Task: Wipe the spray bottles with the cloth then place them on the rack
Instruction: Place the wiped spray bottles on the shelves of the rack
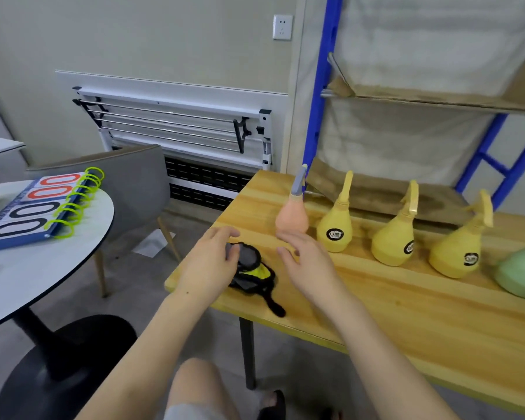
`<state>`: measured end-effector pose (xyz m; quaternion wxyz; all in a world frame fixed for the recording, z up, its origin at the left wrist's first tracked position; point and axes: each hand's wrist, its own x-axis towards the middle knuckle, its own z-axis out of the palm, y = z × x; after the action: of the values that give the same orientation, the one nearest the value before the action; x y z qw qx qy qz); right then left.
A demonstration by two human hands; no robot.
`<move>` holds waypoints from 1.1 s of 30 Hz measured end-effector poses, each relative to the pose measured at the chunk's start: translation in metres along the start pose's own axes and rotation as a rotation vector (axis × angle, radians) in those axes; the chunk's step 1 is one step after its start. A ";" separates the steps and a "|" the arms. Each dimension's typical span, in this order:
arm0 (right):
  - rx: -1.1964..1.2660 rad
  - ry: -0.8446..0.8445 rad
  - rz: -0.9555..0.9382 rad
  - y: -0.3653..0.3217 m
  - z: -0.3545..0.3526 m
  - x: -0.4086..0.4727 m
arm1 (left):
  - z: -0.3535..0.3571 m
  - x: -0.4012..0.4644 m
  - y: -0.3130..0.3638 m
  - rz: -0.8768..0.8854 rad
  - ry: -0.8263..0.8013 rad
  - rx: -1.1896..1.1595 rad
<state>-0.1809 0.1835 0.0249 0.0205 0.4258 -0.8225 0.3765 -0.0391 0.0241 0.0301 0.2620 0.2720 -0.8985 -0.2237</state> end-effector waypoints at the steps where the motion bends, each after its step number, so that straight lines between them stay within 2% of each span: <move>1: -0.002 0.065 0.007 0.006 -0.007 0.002 | 0.006 0.004 0.008 0.016 -0.005 -0.017; 6: -0.015 0.420 0.014 0.029 -0.048 0.015 | 0.031 0.036 0.045 0.061 -0.019 -0.060; 10: -0.031 0.540 0.067 0.036 -0.077 0.039 | 0.046 0.071 0.075 0.057 0.008 -0.097; 15: -0.098 0.399 0.270 0.044 -0.089 0.064 | 0.070 0.105 0.089 -0.051 -0.011 -0.164; 19: -0.175 0.267 0.343 0.058 -0.081 0.078 | 0.091 0.119 0.093 -0.118 -0.073 -0.155; 27: -0.241 0.240 0.371 0.069 -0.079 0.086 | 0.111 0.131 0.086 -0.072 -0.053 -0.114; 33: -0.153 0.229 0.383 0.076 -0.082 0.092 | 0.120 0.127 0.102 -0.064 -0.028 -0.055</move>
<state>-0.3175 0.1994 0.0707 0.0740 0.2139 -0.9066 0.3562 -0.2393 0.0547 0.0381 0.2498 0.2901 -0.8864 -0.2604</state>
